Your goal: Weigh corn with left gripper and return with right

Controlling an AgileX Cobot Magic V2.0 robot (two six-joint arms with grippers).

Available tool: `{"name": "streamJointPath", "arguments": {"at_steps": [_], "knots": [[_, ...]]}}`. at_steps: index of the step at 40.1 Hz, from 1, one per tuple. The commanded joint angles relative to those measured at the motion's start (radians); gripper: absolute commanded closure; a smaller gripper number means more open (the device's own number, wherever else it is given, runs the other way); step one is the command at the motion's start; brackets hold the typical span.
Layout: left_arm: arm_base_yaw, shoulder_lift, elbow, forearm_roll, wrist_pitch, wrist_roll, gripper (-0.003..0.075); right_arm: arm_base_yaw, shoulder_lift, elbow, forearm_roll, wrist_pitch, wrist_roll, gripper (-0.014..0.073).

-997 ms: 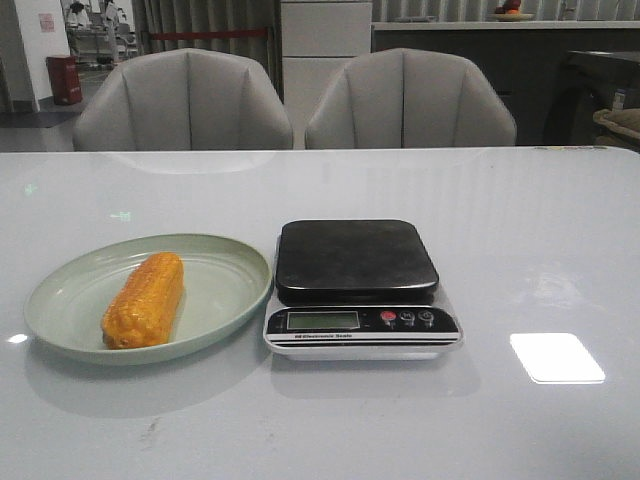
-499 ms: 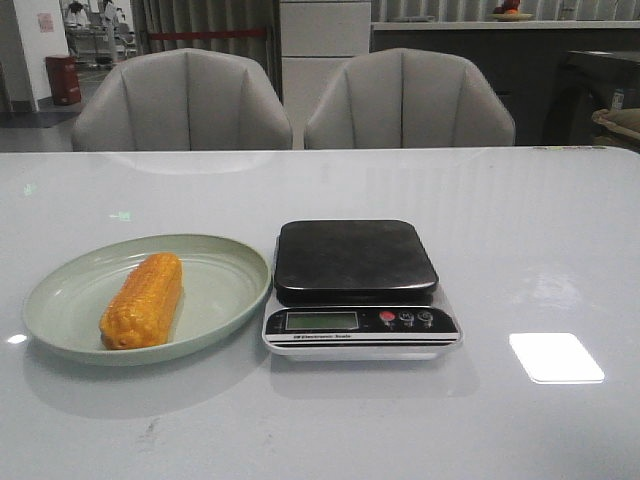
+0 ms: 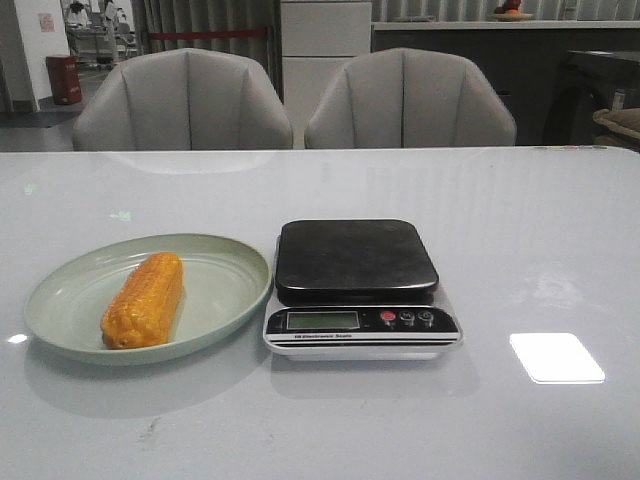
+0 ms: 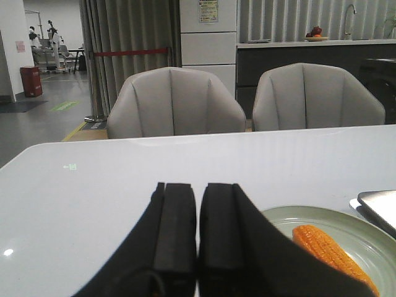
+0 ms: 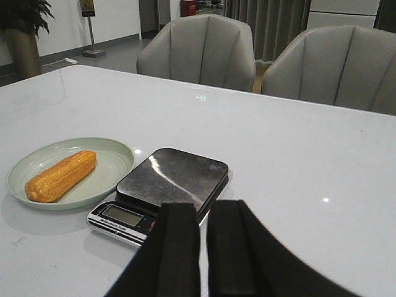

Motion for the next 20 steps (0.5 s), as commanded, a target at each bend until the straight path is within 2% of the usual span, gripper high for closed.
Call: {"name": "streamJointPath", "arguments": {"at_steps": [1,20], "knots": [[0.004,-0.022,-0.001,-0.011,-0.084,-0.004,0.0608,-0.005,0.01,-0.028,0.007,-0.074,-0.01,0.0384],[0.004,-0.022,-0.001,-0.011,-0.084,-0.004,0.0608,-0.005,0.01,-0.022,0.007,-0.079,-0.01,0.0384]]}}
